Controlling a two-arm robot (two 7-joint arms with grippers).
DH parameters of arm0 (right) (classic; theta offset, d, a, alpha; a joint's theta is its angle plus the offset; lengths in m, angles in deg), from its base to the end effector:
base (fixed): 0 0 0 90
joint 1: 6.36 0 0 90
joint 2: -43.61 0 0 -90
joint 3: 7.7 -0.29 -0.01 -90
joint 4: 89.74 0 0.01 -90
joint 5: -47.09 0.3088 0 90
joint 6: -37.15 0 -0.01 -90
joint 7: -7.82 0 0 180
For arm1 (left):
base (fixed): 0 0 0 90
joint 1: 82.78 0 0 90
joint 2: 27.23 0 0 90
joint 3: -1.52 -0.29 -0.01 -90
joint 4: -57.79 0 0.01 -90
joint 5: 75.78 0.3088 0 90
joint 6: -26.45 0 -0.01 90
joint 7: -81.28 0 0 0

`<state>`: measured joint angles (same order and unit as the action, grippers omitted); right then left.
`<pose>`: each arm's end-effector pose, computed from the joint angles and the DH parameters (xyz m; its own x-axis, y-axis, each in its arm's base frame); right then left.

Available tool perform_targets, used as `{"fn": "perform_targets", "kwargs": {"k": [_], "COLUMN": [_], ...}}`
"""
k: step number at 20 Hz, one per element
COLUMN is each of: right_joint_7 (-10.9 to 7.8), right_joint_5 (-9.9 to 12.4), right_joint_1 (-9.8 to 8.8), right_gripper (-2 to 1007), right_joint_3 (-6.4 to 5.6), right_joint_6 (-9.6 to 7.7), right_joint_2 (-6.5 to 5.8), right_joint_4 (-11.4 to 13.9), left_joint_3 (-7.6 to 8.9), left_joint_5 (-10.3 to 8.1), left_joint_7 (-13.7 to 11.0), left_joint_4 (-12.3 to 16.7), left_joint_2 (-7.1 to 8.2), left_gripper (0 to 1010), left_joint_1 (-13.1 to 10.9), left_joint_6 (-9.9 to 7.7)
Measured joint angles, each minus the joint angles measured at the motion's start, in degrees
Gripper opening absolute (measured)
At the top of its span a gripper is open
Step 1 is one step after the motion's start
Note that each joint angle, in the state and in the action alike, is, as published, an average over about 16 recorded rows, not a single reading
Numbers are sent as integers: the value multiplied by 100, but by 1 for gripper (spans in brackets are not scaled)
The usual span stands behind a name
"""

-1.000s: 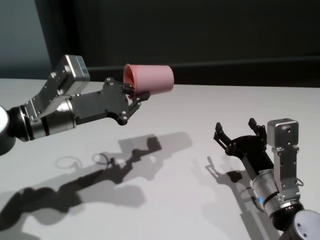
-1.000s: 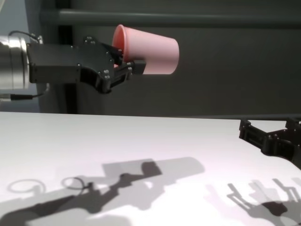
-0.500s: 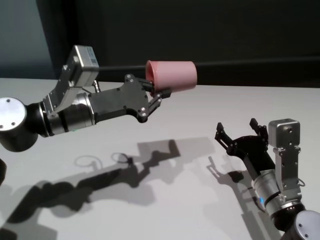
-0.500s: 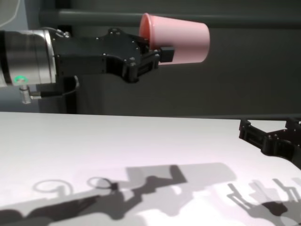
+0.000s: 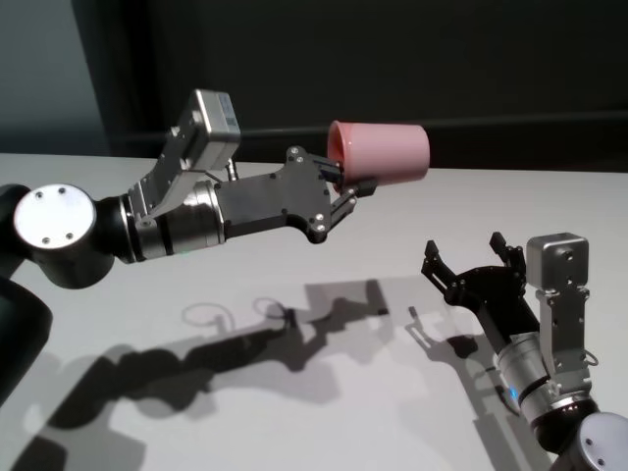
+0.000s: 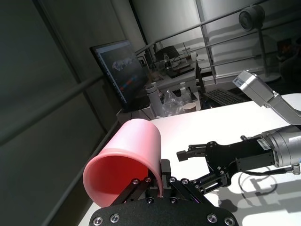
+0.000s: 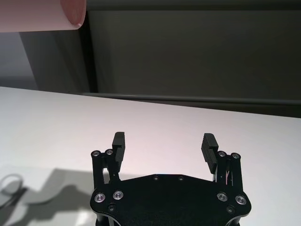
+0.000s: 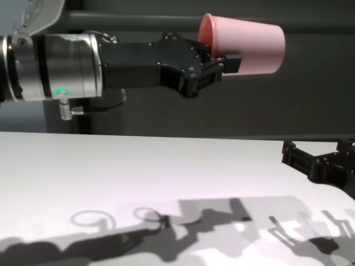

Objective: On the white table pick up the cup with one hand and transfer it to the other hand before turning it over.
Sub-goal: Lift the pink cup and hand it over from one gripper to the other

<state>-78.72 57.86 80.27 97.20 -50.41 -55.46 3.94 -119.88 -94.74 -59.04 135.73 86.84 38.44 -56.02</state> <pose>0.3002 0.0394 -0.3071 0.2030 -0.9779 -0.0509 0.9792 0.2029 0.0057 0.4416 -0.0029 -0.2015 0.9032 0.2621 0.3398 -0.3023 0.9506 0.0704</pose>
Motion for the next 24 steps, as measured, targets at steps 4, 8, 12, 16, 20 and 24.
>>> {"fn": "perform_targets", "kwargs": {"k": [4, 8, 12, 16, 20, 24], "right_joint_7": [0, 0, 0, 0, 0, 0], "right_joint_5": [0, 0, 0, 0, 0, 0], "right_joint_1": [0, 0, 0, 0, 0, 0], "right_gripper": [1000, 1000, 1000, 1000, 1000, 1000], "right_joint_3": [0, 0, 0, 0, 0, 0], "right_joint_6": [0, 0, 0, 0, 0, 0], "right_joint_2": [0, 0, 0, 0, 0, 0], "right_joint_4": [0, 0, 0, 0, 0, 0], "left_joint_3": [-119, -207, -268, -305, -325, -330], "left_joint_5": [22, 17, -12, -48, -67, -70], "left_joint_7": [-5, 3, 28, 51, 76, 89], "left_joint_4": [-139, -276, -391, -460, -490, -498], "left_joint_2": [-87, -158, -217, -255, -276, -284], "left_gripper": [48, 48, 48, 48, 48, 48], "left_joint_1": [119, 212, 270, 294, 302, 304], "left_joint_6": [26, 43, 46, 48, 50, 50]}}
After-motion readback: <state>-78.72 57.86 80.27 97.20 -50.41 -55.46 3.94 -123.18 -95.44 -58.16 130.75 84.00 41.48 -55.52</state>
